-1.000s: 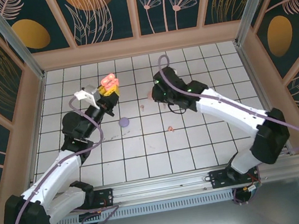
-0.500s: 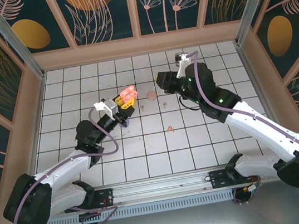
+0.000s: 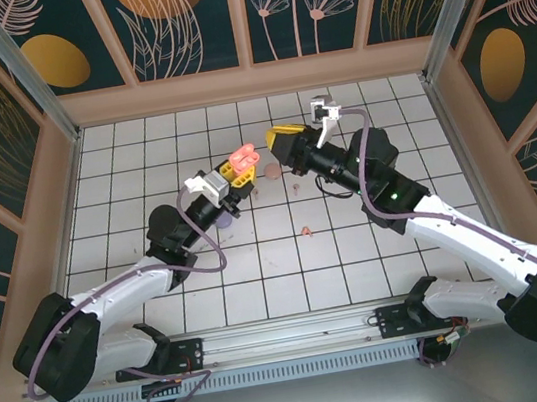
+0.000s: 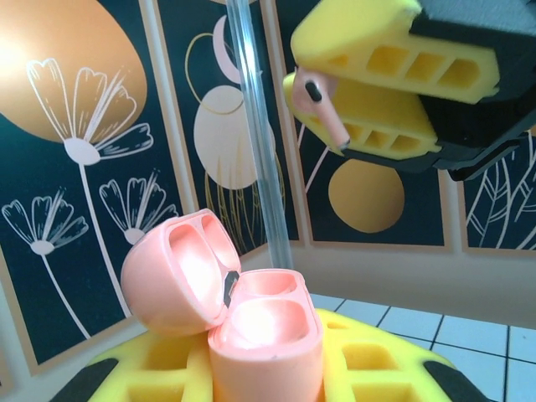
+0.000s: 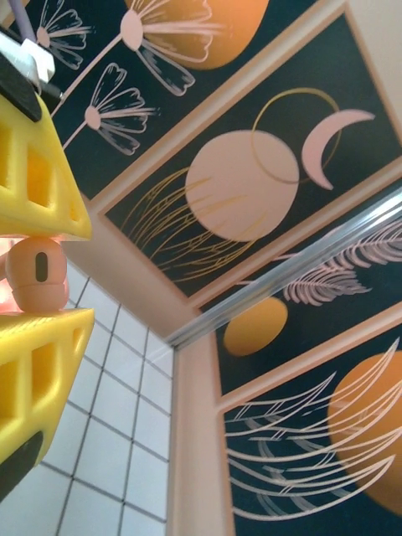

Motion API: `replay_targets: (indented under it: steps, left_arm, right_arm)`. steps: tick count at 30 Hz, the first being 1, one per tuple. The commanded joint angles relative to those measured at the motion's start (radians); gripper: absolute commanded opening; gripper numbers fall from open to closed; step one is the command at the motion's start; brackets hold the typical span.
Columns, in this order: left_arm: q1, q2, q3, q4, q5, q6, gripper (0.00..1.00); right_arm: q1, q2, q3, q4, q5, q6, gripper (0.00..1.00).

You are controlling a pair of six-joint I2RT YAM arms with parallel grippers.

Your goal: Insert the wireless bluetooth earbuds into the charging case

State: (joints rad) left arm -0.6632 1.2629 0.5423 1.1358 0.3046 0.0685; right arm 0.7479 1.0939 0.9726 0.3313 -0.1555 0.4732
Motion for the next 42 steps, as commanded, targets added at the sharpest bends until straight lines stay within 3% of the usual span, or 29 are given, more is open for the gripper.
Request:
replay_targets:
  steps: [1, 18, 42]
  left_arm:
    - [-0.015, 0.014, 0.039, 0.075, -0.054, 0.056, 0.00]
    - [-0.019, 0.075, 0.121, 0.102, -0.091, 0.015, 0.00]
    - [-0.019, 0.078, 0.158, 0.062, -0.083, -0.070, 0.00]
  right_arm:
    - [0.008, -0.007, -0.023, 0.175, -0.031, 0.019, 0.26]
    - [0.052, 0.098, -0.041, 0.388, 0.001, 0.035, 0.24]
    - [0.093, 0.182, -0.040, 0.452, 0.009, 0.026, 0.24]
